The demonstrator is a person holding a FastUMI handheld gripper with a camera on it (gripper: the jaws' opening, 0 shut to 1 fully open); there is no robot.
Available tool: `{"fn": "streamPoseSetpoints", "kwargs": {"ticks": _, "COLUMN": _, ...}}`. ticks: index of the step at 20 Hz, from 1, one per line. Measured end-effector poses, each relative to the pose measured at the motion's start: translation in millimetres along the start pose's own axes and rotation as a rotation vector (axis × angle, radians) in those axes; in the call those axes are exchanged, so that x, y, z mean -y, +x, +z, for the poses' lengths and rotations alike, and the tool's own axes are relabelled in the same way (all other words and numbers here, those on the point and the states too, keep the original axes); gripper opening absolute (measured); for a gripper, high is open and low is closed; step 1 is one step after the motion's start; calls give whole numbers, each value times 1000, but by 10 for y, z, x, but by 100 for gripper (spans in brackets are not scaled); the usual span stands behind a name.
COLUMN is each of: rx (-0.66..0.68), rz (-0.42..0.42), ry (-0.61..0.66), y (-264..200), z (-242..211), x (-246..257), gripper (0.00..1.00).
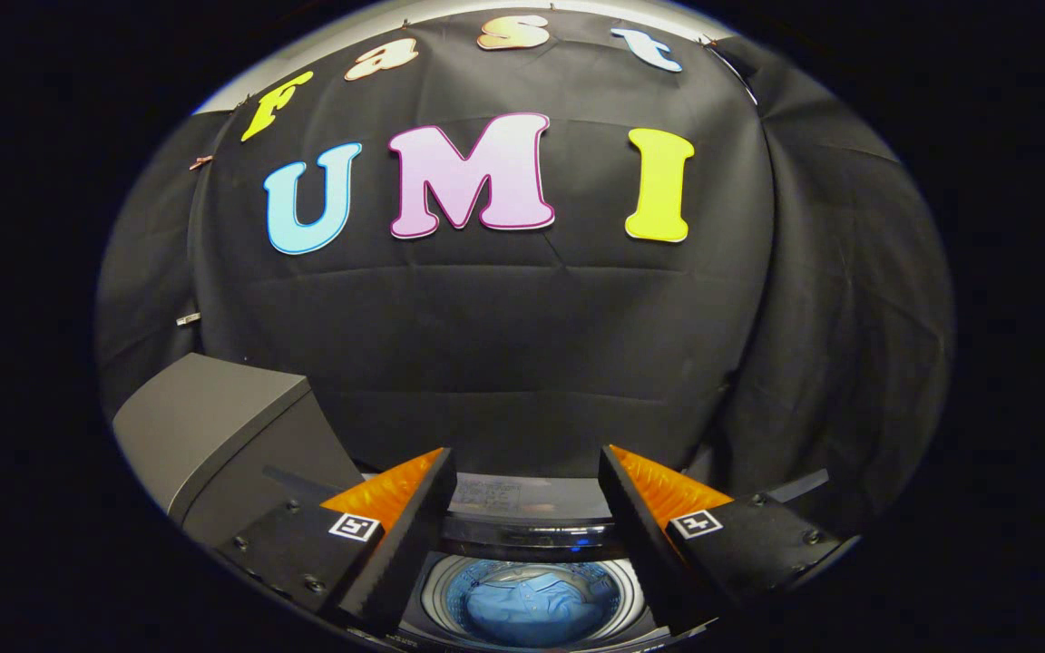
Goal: Put the clothes into the washing machine and then close the washing machine lid.
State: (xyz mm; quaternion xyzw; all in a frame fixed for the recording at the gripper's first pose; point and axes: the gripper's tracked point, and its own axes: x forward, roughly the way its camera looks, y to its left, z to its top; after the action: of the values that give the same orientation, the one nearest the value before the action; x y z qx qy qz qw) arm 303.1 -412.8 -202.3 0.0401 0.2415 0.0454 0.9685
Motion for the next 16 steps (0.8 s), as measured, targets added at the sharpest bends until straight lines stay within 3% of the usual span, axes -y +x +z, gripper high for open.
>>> {"fn": "streamPoseSetpoints", "kwargs": {"ticks": 7, "rx": -82, "rz": 10, "ry": 13, "y": 105, "z": -120, "x": -38, "gripper": 99}}
{"fn": "streamPoseSetpoints", "kwargs": {"ticks": 12, "rx": -330, "rz": 9, "ry": 35, "y": 120, "z": -816, "x": -91, "gripper": 99}}
{"fn": "streamPoseSetpoints", "kwargs": {"ticks": 16, "rx": -256, "rz": 10, "ry": 43, "y": 124, "z": -607, "x": -44, "gripper": 99}}
